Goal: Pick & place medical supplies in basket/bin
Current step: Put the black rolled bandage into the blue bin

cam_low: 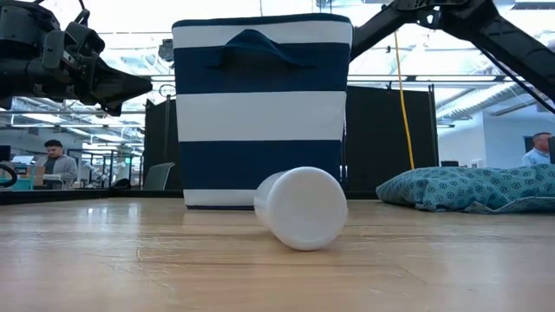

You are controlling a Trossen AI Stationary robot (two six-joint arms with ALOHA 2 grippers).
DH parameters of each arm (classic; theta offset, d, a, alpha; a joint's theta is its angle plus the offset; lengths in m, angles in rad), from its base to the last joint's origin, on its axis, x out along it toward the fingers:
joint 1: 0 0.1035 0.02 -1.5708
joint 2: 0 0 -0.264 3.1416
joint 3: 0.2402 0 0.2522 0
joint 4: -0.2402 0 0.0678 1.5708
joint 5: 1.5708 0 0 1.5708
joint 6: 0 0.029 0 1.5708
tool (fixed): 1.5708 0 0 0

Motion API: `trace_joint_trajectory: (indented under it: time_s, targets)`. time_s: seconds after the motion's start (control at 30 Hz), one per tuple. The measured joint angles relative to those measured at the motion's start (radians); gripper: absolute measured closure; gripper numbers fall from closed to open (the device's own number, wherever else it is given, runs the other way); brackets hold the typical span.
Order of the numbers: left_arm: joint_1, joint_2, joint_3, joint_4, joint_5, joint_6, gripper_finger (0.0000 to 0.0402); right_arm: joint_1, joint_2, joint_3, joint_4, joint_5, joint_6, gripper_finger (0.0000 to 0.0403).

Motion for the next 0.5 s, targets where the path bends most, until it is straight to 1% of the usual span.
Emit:
trace_joint_trajectory:
  time_s: [0.1, 0.2, 0.33, 0.5]
  targets:
    - [0.000, 0.000, 0.000, 0.000, 0.000, 0.000, 0.0355, -0.005, -0.001, -0.024, 0.019, -0.007, -0.002, 0.0327]
    - [0.000, 0.000, 0.000, 0.000, 0.000, 0.000, 0.0355, -0.010, -0.013, -0.039, 0.041, 0.002, -0.003, 0.0315]
    - [0.000, 0.000, 0.000, 0.000, 0.000, 0.000, 0.0355, -0.019, -0.048, -0.043, 0.073, 0.024, 0.034, 0.0276]
    - [0.000, 0.000, 0.000, -0.004, 0.000, 0.000, 0.0355, -0.029, -0.150, -0.043, 0.111, 0.079, 0.075, 0.0219]
